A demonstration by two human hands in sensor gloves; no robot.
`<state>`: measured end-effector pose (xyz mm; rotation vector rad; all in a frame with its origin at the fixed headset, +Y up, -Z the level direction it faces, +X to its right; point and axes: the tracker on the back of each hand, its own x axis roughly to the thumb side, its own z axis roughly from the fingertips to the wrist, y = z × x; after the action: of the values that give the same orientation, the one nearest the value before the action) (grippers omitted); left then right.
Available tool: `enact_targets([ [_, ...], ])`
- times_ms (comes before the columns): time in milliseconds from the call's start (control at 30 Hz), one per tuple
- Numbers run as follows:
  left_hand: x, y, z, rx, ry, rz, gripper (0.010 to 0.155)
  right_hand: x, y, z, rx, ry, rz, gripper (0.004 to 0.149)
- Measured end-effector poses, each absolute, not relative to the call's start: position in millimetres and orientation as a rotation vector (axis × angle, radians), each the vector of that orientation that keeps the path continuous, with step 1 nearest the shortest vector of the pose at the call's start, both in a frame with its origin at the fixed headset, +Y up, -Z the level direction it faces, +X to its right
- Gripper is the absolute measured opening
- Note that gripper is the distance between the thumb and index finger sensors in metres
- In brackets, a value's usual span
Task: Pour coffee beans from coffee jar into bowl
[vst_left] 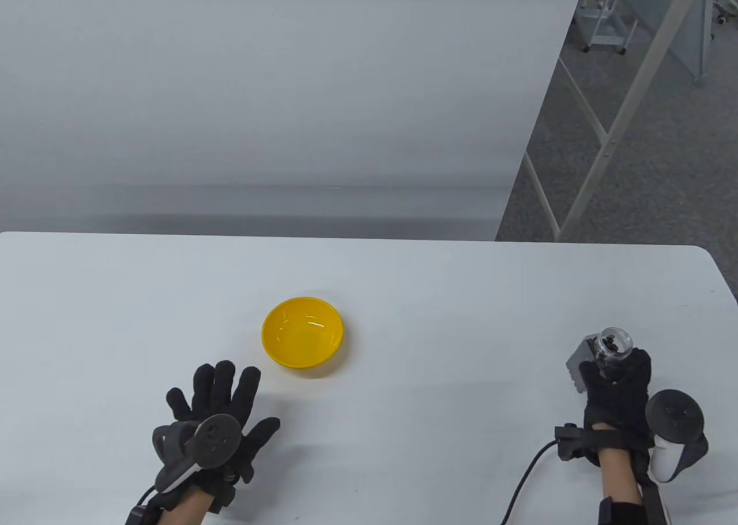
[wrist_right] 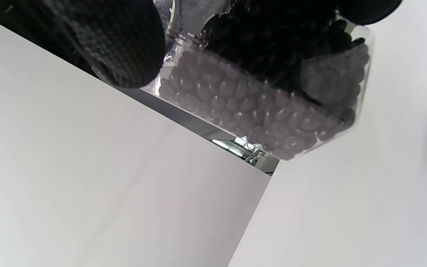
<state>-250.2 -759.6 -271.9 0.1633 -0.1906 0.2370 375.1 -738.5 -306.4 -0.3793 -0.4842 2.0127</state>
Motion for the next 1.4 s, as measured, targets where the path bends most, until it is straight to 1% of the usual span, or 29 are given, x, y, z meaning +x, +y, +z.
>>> enact_targets([
  [300,-250,-761,-270,0.168,-0.198,0.297,0.091,343,-714,-300,-0.221,-0.512,2.067,0.088],
  [633,-248,-759,-267,0.179,-0.207,0.422,0.091,291,-682,-295,0.027,-0.516,2.1,0.088],
  [1000,-248,-759,-267,0.171,-0.199,0.621,0.09,239,-670,-288,0.25,-0.457,2.07,0.089],
  [1267,-247,-763,-267,0.155,-0.223,0.842,0.089,204,-664,-282,0.395,-0.407,2.074,0.089],
  [1400,-246,-766,-270,0.129,-0.262,0.968,0.089,187,-665,-279,0.445,-0.366,2.055,0.089],
])
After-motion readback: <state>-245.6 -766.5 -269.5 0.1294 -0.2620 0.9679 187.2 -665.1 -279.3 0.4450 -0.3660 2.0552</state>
